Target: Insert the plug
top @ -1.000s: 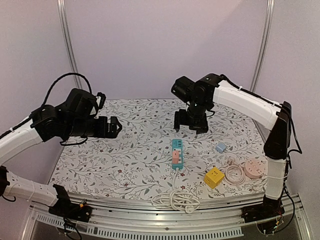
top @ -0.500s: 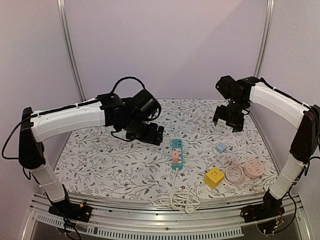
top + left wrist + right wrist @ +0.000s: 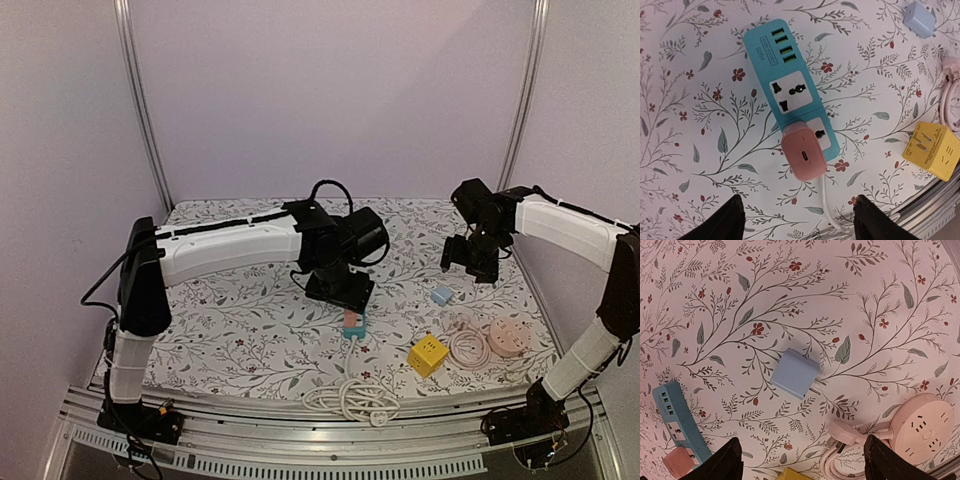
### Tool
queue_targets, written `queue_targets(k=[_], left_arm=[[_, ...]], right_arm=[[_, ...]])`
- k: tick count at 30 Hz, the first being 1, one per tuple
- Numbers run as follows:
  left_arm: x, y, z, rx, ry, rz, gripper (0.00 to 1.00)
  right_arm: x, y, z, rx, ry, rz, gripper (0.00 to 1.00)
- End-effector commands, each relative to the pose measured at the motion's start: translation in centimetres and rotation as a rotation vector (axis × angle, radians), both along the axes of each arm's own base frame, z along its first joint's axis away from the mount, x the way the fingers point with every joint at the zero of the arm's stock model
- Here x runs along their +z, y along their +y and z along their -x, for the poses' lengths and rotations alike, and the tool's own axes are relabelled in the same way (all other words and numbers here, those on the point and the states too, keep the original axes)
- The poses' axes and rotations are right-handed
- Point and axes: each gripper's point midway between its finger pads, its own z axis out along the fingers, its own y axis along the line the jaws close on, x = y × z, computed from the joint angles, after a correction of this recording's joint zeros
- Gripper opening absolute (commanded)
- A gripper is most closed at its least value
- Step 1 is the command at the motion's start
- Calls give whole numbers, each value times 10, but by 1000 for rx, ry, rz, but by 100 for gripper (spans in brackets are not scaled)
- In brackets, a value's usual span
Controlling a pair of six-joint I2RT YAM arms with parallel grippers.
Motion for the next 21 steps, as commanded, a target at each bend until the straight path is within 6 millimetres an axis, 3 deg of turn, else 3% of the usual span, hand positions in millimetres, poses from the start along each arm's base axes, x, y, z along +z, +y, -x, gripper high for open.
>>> queue_targets(k=[1, 9, 17, 21], left_arm=[[-19, 0, 12, -45, 68, -77, 71], [-38, -3, 5, -29, 55, -113, 61], [-48, -17, -1, -13, 48, -79, 60], [-51, -18, -6, -6, 27, -89, 51]], right_arm=[[9, -3, -8, 19, -64, -34, 82], [4, -7, -2, 55, -58, -17, 82], [4, -6, 4, 65, -64, -38, 82], [3, -6, 6, 74, -66, -42, 82]])
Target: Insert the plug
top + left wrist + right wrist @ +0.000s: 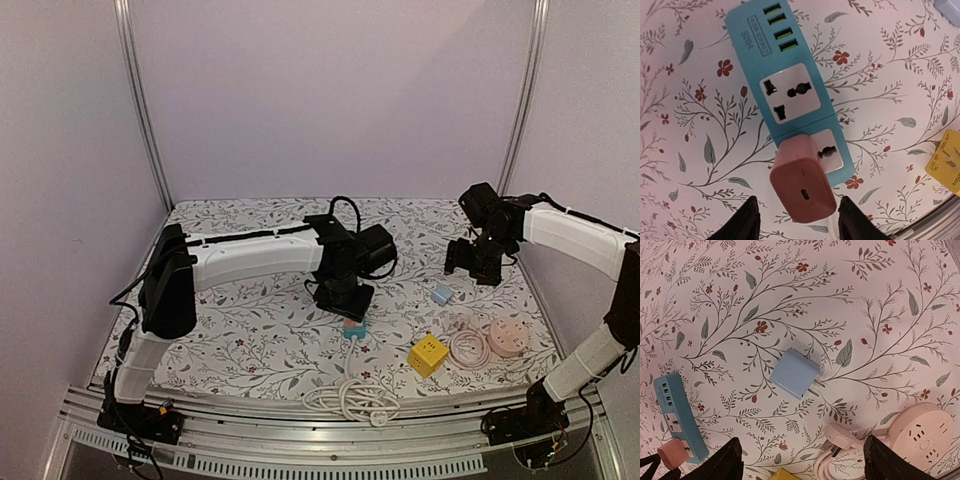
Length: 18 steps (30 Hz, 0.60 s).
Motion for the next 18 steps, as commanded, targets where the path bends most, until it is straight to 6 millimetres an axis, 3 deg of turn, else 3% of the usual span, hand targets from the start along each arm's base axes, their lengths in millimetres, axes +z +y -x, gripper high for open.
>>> queue_targets(k=[1, 12, 18], left_arm=[[-3, -10, -4, -2, -31, 5, 48], [-9, -12, -5, -65, -39, -8, 16], [-4, 3, 5, -162, 2, -18, 9]], right_arm=[[5, 1, 3, 17, -23, -19, 81], [2, -1, 7, 39, -20, -8, 80], [3, 2, 9, 77, -42, -29, 80]])
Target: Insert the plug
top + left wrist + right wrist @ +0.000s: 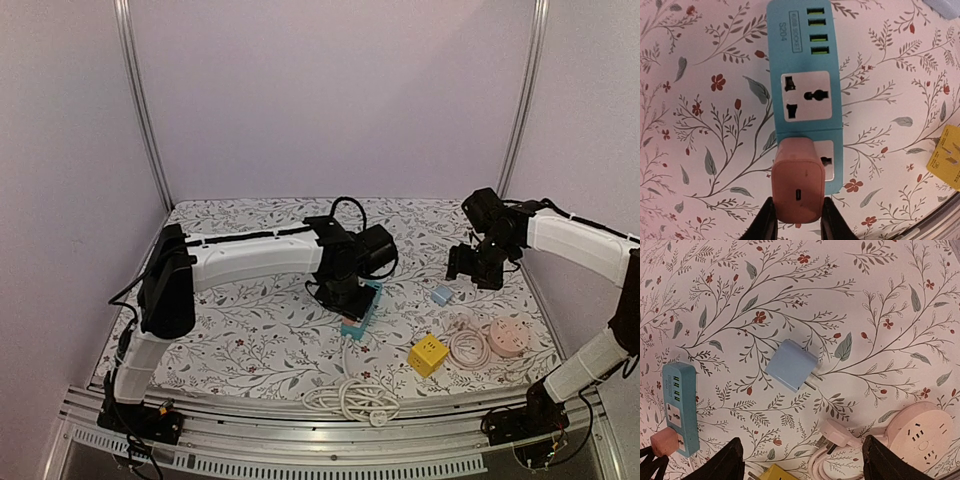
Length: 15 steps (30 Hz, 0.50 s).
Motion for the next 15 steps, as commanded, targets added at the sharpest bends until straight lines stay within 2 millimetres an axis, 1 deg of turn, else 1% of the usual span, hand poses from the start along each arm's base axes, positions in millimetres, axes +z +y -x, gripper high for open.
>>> queue_targets(k=[1, 5, 7, 11, 13, 15], left_arm=[[-1, 11, 13, -121, 32, -16, 9], [8, 21, 20, -207, 23, -20, 8], [10, 23, 23, -251, 25, -26, 8], [11, 22, 33, -343, 49, -27, 9], [11, 18, 40, -399, 61, -15, 11], [11, 16, 44, -451, 63, -13, 12]], right_arm=[[9, 4, 0, 42, -50, -34, 80], [9, 6, 4, 64, -57, -50, 80], [7, 7, 6, 77, -57, -57, 80], [1, 11, 6, 108, -60, -67, 79], [-2, 18, 8, 132, -54, -100, 79], [-5, 22, 6, 150, -63, -115, 79]])
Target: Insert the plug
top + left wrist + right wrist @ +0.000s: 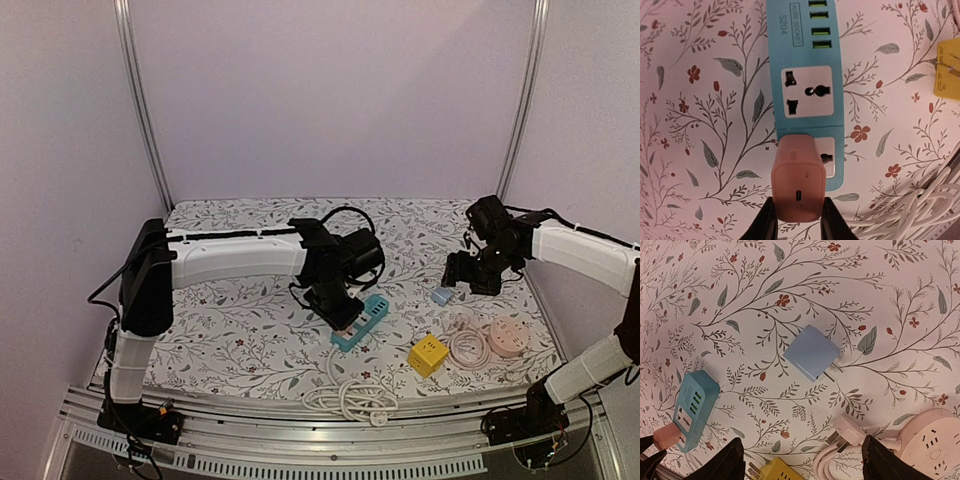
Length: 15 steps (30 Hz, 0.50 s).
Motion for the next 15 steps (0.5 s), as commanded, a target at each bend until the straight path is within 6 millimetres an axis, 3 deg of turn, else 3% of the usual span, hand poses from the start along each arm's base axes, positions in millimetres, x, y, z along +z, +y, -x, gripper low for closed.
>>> queue_targets(k=[1, 9, 15], left_arm=[[12, -5, 18, -170, 27, 28, 12], [-1, -6, 23, -192, 84, 18, 23], [2, -9, 21, -183, 75, 25, 47]], right_arm=[[-3, 12, -5, 59, -30, -50, 80], [-24, 14, -18, 116, -24, 2, 81], [-32, 13, -27, 58, 35, 22, 81]])
